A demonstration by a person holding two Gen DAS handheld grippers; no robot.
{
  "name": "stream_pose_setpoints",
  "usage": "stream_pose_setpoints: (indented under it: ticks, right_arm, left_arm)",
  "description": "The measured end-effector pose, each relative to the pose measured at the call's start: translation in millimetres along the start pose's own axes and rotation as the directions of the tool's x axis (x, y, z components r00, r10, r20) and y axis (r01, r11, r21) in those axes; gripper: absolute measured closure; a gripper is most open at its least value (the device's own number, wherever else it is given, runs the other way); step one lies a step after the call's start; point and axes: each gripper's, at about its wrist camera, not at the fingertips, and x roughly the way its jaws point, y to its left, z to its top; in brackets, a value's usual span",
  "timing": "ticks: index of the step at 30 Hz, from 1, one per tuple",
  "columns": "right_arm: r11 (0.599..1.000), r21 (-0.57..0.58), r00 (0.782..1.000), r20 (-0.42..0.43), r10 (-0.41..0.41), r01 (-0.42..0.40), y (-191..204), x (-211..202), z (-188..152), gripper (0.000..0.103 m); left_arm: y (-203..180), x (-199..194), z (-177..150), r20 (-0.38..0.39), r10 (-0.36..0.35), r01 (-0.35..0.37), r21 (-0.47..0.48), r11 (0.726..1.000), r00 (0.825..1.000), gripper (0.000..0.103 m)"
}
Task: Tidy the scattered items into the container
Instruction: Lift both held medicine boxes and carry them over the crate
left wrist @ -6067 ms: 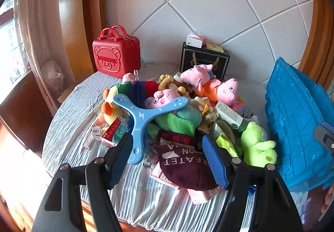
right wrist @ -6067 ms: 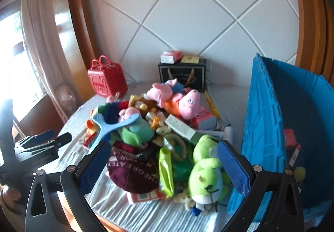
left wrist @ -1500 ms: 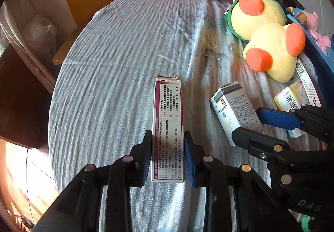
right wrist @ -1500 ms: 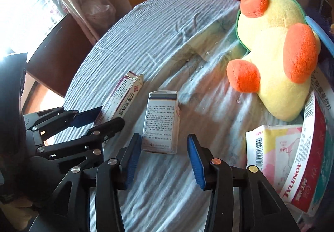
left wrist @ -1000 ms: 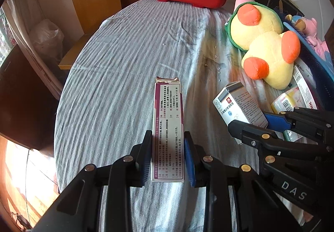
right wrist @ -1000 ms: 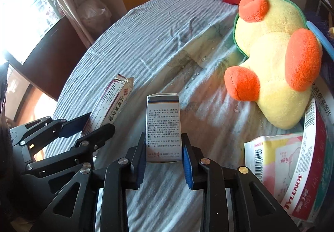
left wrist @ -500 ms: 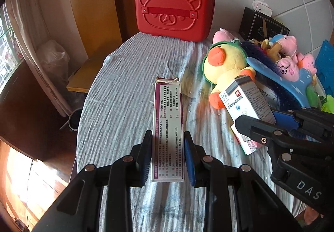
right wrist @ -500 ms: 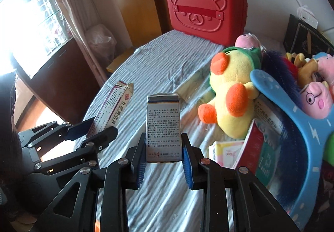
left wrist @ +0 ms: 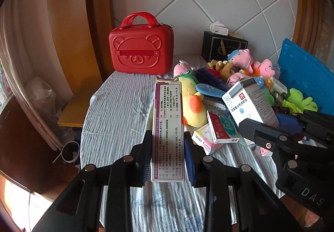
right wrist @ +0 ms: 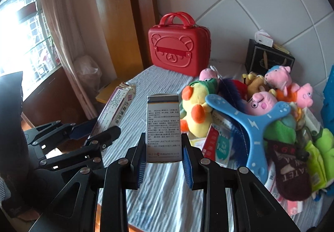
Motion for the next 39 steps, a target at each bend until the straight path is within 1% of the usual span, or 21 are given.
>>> stream_pose_setpoints:
  ticks: [7, 14, 19, 23, 30, 33, 35, 39]
  right_arm:
    - [0.994, 0.056, 0.994, 0.049, -0.095, 0.092, -10.2, -58.8, -17.5, 0.074]
    - [0.975, 0.118, 0.975, 0.102, -0.199, 0.187, -52.9, -120.9, -29.3, 0.074]
    - [0.958, 0.157, 0.958, 0.123, -0.26, 0.24, -101.9, -165.5, -45.2, 0.074]
    - [0.947, 0.173, 0.945, 0.136, -0.296, 0.271, -150.8, -202.7, -59.9, 0.074]
    - [0.943, 0.162, 0.931, 0.175, -0.319, 0.292, -235.2, -267.0, -84.0, 0.074]
    - [0.939, 0.14, 0.919, 0.204, -0.337, 0.314, -267.2, -290.0, -93.0, 0.074]
    - [0.935, 0.146, 0.912, 0.216, -0.349, 0.324, -288.2, -303.9, -99.1, 0.074]
    - [0.929, 0.185, 0.907, 0.224, -0.357, 0.32, -329.7, -327.5, -106.3, 0.074]
  left_arm:
    - [-42.4, -31.2, 5.1, 0.041, -0.093, 0.089, 0.073, 0.993, 0.995, 0.075]
    - [-116.3, -51.9, 8.7, 0.077, -0.185, 0.171, 0.152, 0.973, 0.98, 0.075]
    - [-184.8, -64.6, 13.3, 0.108, -0.239, 0.217, 0.186, 0.958, 0.965, 0.075]
    - [-246.1, -74.0, 14.3, 0.127, -0.267, 0.238, 0.2, 0.95, 0.955, 0.075]
    - [-346.4, -90.2, 18.1, 0.181, -0.281, 0.245, 0.198, 0.949, 0.942, 0.075]
    - [-384.6, -96.1, 17.2, 0.211, -0.283, 0.24, 0.206, 0.949, 0.936, 0.075]
    - [-408.2, -96.9, 19.9, 0.208, -0.292, 0.247, 0.217, 0.944, 0.934, 0.075]
    - [-450.3, -96.3, 31.6, 0.206, -0.303, 0.25, 0.247, 0.936, 0.931, 0.075]
